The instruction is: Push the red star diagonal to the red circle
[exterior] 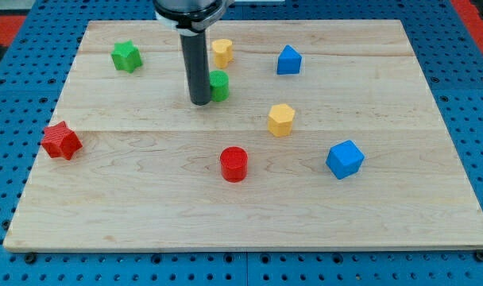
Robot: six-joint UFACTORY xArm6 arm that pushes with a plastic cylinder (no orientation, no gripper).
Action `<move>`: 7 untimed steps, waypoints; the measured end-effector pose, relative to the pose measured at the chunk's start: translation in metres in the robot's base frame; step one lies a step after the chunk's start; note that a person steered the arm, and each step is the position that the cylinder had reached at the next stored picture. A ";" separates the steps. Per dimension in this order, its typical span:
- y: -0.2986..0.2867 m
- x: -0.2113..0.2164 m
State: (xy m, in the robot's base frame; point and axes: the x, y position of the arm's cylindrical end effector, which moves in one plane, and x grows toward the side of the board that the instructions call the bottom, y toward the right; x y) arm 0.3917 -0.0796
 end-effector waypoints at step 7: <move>-0.152 0.111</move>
State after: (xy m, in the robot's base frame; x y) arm 0.5031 -0.2321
